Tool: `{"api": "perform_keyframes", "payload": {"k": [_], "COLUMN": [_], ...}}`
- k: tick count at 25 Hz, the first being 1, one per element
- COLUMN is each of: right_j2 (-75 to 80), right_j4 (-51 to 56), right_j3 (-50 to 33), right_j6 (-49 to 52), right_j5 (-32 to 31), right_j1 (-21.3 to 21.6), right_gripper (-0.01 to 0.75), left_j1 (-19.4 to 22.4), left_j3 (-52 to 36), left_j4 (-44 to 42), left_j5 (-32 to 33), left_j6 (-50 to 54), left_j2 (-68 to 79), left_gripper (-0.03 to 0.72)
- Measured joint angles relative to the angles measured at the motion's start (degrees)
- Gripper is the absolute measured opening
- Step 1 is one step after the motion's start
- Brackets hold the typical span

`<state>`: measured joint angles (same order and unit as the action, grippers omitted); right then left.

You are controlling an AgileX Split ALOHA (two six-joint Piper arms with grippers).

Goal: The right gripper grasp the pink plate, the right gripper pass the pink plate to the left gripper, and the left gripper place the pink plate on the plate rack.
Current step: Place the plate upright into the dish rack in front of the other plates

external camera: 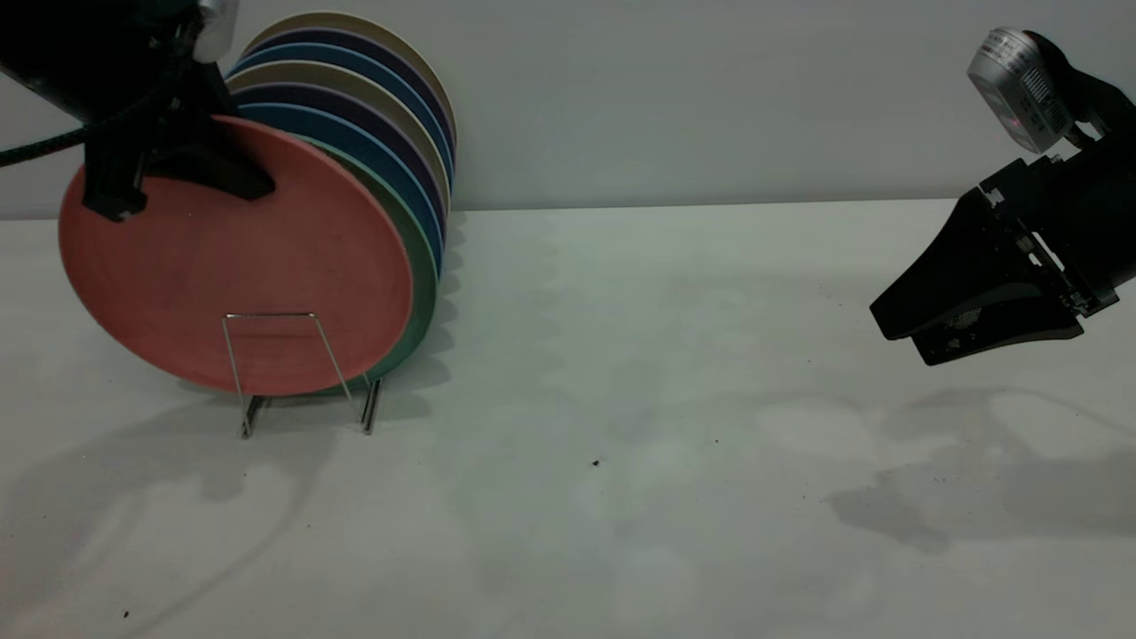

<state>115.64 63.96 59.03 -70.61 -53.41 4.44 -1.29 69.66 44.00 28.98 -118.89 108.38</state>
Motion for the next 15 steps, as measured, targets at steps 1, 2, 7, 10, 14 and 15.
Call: {"api": "perform_keyframes", "payload": {"k": [1,2,7,10,14,15], "right_j2": [0.0,0.0,0.0,0.0,0.0,0.0], "right_j4": [0.0,0.0,0.0,0.0,0.0,0.0], "right_j3": [0.0,0.0,0.0,0.0,0.0,0.0], "right_j6": [0.0,0.0,0.0,0.0,0.0,0.0], "right_j5": [0.0,0.0,0.1,0.1,0.1,0.1], "right_j1": [0.0,0.0,0.0,0.0,0.0,0.0], "right_gripper": [0.532,0.532,0.532,0.532,0.532,0.532], "left_j1": [0.0,0.0,0.0,0.0,0.0,0.0], "left_j3": [0.0,0.0,0.1,0.1,0.1,0.1], "left_j4": [0.1,0.2,0.4,0.6,2.5,3.0], "left_j5": [0.1,0.2,0.6,0.7,0.7,0.7], "left_j6": [0.0,0.0,0.1,0.1,0.1,0.1], "left_j2": [0.0,0.0,0.0,0.0,-0.5,-1.0], "left_gripper": [0.125,0.135,0.295,0.366,0.397,0.399]}}
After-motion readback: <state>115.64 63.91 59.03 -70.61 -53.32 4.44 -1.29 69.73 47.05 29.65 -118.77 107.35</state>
